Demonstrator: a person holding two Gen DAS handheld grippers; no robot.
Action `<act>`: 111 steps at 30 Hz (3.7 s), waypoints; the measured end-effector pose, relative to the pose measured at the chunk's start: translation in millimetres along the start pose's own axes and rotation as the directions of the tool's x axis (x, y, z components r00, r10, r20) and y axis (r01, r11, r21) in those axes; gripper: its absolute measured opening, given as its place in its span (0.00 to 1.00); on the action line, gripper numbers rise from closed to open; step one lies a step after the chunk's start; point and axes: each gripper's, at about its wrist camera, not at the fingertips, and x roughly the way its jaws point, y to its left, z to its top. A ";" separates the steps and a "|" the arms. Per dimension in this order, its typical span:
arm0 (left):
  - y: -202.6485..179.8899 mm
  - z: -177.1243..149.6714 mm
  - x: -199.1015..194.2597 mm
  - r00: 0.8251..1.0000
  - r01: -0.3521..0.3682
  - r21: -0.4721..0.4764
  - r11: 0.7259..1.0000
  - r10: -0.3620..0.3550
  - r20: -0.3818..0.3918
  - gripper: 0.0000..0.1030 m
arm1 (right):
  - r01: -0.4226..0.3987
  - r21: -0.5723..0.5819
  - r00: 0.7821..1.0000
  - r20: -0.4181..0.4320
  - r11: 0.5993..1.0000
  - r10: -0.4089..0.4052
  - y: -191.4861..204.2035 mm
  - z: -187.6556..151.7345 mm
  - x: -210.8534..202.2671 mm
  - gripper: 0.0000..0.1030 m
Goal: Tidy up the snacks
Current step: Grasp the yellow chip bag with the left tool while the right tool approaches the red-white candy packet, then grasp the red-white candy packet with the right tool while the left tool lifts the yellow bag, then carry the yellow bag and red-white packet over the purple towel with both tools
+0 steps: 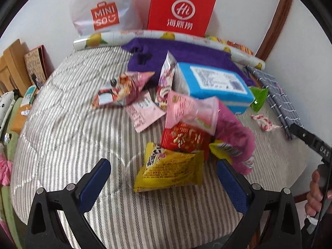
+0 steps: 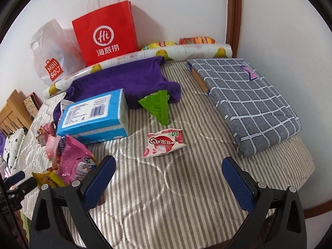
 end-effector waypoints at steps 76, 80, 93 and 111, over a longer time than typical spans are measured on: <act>3.9 79.9 -54.9 0.982 0.131 0.023 0.991 -0.132 0.135 0.57 | -0.080 -0.104 0.991 0.097 0.991 0.090 35.0 42.2 -36.2 0.33; -1.9 98.1 -53.6 0.981 0.127 0.039 0.991 -0.131 0.143 0.57 | -0.087 -0.114 0.988 0.115 0.990 0.100 42.8 56.5 -37.0 0.33; -22.7 167.0 -33.0 0.979 0.113 0.098 0.989 -0.127 0.160 0.57 | -0.117 -0.137 0.979 0.151 0.984 0.137 66.5 118.1 -12.6 0.33; -18.8 235.1 28.3 0.982 0.134 0.076 0.988 -0.143 0.127 0.57 | -0.099 -0.121 0.982 0.147 0.988 0.117 73.2 180.2 54.3 0.33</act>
